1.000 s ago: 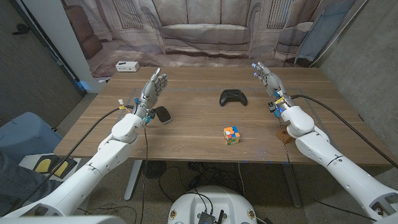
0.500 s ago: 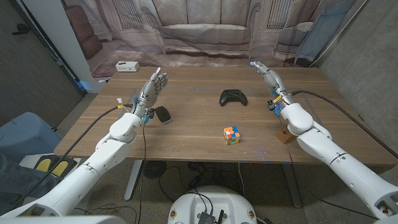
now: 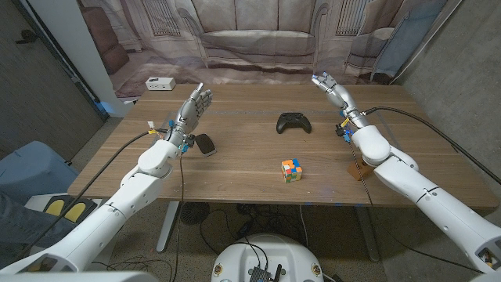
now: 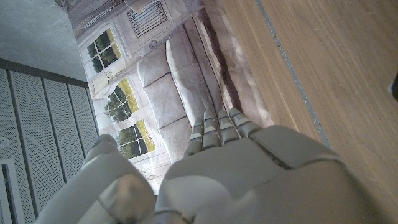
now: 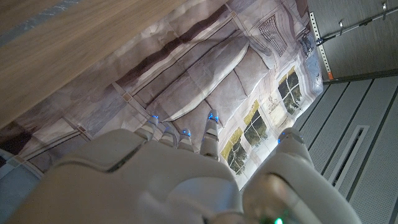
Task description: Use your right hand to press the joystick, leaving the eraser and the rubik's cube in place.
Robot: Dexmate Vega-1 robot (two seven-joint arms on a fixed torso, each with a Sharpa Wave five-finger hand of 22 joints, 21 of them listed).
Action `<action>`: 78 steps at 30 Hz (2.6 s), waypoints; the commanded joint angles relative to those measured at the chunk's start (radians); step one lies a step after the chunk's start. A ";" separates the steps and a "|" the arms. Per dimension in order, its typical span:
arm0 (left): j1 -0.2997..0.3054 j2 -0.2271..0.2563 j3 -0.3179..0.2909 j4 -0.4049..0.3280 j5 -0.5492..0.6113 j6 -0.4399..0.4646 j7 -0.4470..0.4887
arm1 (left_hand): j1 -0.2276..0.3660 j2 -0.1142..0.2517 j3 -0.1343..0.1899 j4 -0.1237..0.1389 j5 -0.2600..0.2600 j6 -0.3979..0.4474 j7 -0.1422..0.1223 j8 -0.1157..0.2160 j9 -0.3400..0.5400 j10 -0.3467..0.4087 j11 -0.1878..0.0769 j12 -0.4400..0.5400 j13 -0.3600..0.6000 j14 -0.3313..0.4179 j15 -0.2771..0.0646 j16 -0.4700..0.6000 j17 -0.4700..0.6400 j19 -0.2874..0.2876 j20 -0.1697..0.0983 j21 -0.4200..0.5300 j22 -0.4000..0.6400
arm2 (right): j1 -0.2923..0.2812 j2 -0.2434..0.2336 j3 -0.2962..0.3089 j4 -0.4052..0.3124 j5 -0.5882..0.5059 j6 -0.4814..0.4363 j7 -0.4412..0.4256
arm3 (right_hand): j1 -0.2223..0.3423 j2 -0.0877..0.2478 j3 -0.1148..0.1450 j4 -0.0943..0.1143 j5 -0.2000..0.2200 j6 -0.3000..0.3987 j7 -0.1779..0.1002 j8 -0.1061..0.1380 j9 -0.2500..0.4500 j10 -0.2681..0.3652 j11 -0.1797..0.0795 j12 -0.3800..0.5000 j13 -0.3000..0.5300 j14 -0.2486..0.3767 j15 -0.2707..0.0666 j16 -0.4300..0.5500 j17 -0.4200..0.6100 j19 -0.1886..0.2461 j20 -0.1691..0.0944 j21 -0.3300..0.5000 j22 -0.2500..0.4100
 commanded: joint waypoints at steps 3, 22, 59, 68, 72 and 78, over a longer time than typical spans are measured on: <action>-0.026 -0.018 0.012 0.032 0.003 -0.005 -0.009 | 0.013 -0.002 0.003 -0.006 -0.002 0.006 -0.001 -0.001 0.004 0.008 -0.006 0.001 -0.001 0.013 -0.002 -0.002 0.005 0.000 0.006 -0.005 0.004 | 0.027 -0.022 -0.026 -0.025 -0.138 -0.061 -0.056 | 0.006 0.010 -0.003 -0.001 0.005 -0.009 -0.004 -0.005 0.001 -0.017 0.000 -0.003 0.003 -0.116 -0.007 0.001 0.001 -0.013 -0.001 0.001 0.004; -0.029 -0.012 0.014 0.036 0.010 -0.013 -0.015 | 0.013 -0.002 0.001 -0.008 -0.003 0.012 -0.001 -0.002 0.004 0.011 -0.004 0.001 -0.009 0.016 -0.001 -0.003 0.005 0.000 0.006 -0.007 0.004 | 0.073 -0.048 -0.070 -0.046 -0.272 -0.129 -0.056 | 0.009 0.014 -0.001 -0.003 0.006 -0.018 -0.011 -0.008 0.001 -0.021 -0.001 0.001 0.002 -0.115 -0.012 0.006 0.001 -0.015 -0.009 0.008 0.004; -0.011 -0.008 0.000 0.040 -0.008 -0.025 -0.020 | 0.011 0.000 -0.003 -0.011 -0.004 0.023 -0.009 -0.003 0.005 0.012 -0.008 -0.001 -0.023 0.020 -0.005 -0.005 0.006 -0.001 0.011 -0.011 0.004 | 0.183 -0.053 -0.180 -0.047 -0.465 -0.218 0.014 | 0.033 0.033 0.015 -0.012 0.007 -0.020 -0.020 -0.005 0.002 -0.025 -0.004 0.008 0.002 -0.113 -0.008 0.013 -0.001 -0.024 -0.001 0.014 0.004; -0.008 -0.005 -0.001 0.034 -0.009 -0.017 -0.018 | 0.010 0.001 -0.004 -0.012 -0.004 0.024 -0.008 -0.003 0.005 0.013 -0.009 -0.001 -0.025 0.020 -0.005 -0.006 0.006 -0.002 0.013 -0.012 0.005 | 0.208 -0.067 -0.193 -0.065 -0.474 -0.258 0.080 | 0.038 0.036 0.018 -0.014 0.007 -0.020 -0.023 -0.004 0.002 -0.030 -0.004 0.008 0.002 -0.115 -0.008 0.013 -0.002 -0.029 0.000 0.014 0.004; -0.010 -0.005 0.000 0.036 -0.012 -0.013 -0.020 | 0.010 0.001 -0.004 -0.012 -0.004 0.024 -0.008 -0.004 0.005 0.011 -0.008 -0.002 -0.026 0.019 -0.006 -0.006 0.006 -0.003 0.014 -0.013 0.005 | 0.220 -0.070 -0.200 -0.073 -0.473 -0.278 0.116 | 0.039 0.038 0.019 -0.015 0.006 -0.024 -0.023 -0.006 0.002 -0.030 -0.003 0.008 0.002 -0.115 -0.006 0.013 -0.002 -0.033 0.004 0.013 0.004; -0.013 -0.009 0.002 0.042 -0.010 -0.017 -0.021 | 0.011 0.003 -0.004 -0.012 -0.004 0.025 -0.009 -0.004 0.005 0.011 -0.010 -0.002 -0.027 0.020 -0.005 -0.006 0.006 -0.004 0.015 -0.013 0.005 | 0.238 -0.077 -0.213 -0.082 -0.484 -0.304 0.158 | 0.041 0.039 0.020 -0.015 0.005 -0.029 -0.026 -0.007 0.002 -0.030 -0.004 0.009 0.002 -0.116 -0.006 0.014 -0.002 -0.037 0.009 0.013 0.004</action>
